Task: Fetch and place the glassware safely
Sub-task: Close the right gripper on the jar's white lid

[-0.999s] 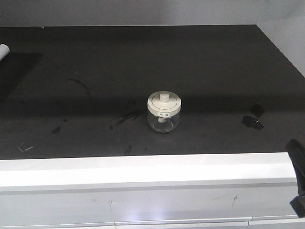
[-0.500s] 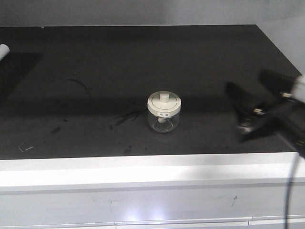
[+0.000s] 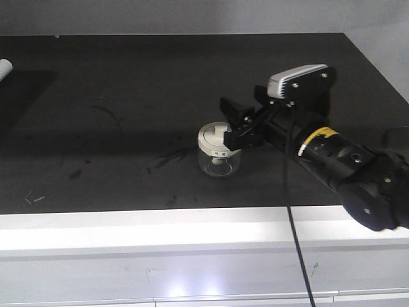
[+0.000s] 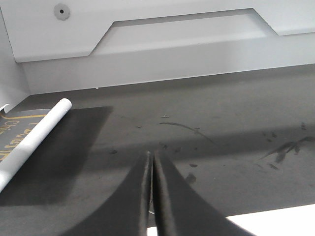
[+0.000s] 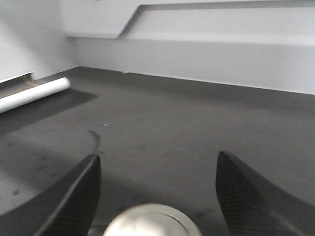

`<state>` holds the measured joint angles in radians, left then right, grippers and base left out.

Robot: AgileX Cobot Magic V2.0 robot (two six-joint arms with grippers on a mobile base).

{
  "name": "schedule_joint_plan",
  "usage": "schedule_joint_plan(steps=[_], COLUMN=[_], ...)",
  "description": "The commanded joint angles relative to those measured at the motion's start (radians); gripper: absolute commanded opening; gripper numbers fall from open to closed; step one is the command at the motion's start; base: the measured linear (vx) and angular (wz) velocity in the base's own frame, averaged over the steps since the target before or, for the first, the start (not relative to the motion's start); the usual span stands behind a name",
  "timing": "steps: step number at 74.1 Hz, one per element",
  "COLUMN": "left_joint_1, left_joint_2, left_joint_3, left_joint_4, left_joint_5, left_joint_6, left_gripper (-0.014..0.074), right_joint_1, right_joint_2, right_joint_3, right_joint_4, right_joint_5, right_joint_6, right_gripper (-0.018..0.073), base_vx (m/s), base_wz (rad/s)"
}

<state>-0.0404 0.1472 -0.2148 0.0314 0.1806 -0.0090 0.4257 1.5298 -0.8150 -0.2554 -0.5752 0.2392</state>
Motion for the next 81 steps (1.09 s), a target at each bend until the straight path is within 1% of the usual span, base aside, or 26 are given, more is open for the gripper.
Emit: schedule_joint_plan(steps=[1,31,42,53,64,72,81], left_joint_1=[-0.006,-0.006,-0.006,-0.006,-0.006,-0.006,-0.006], left_joint_2=[0.012,0.012,0.012,0.012,0.012,0.012,0.012], left_joint_3=[-0.027,-0.027,-0.027,-0.027,-0.027,-0.027,-0.027], left_joint_4=[-0.007,-0.007,-0.007,-0.007,-0.007,-0.007,-0.007], left_joint_5=[-0.077,-0.077,-0.077,-0.077,-0.077,-0.077,-0.077], left_joint_6=[-0.002,-0.002,-0.002,-0.002,-0.002,-0.002,-0.002], left_gripper=[-0.0007,-0.0007,-0.0007,-0.0007,-0.0007,-0.0007,-0.0007], right_joint_1=[0.000,0.000,0.000,0.000,0.000,-0.001,-0.001], right_joint_2=[0.016,0.141,0.187,0.228,0.265,0.281,0.285], right_joint_3=[-0.071,-0.095,-0.095,-0.095,-0.095,-0.095,-0.095], right_joint_4=[-0.072,-0.097,-0.103,-0.115,-0.091,-0.092,-0.098], right_joint_5=[-0.089,-0.096,-0.138,-0.186,-0.195,-0.196,-0.184], right_joint_6=[0.065,0.077,0.069,0.061,0.061,0.061,0.061], right_gripper=[0.0485,0.0485,0.0473,0.0433,0.0378,0.0341,0.0267], base_vx=[0.00,0.00,0.00,0.00,0.00,0.00,0.00], base_wz=[0.00,0.00,0.00,0.00,0.00,0.00,0.00])
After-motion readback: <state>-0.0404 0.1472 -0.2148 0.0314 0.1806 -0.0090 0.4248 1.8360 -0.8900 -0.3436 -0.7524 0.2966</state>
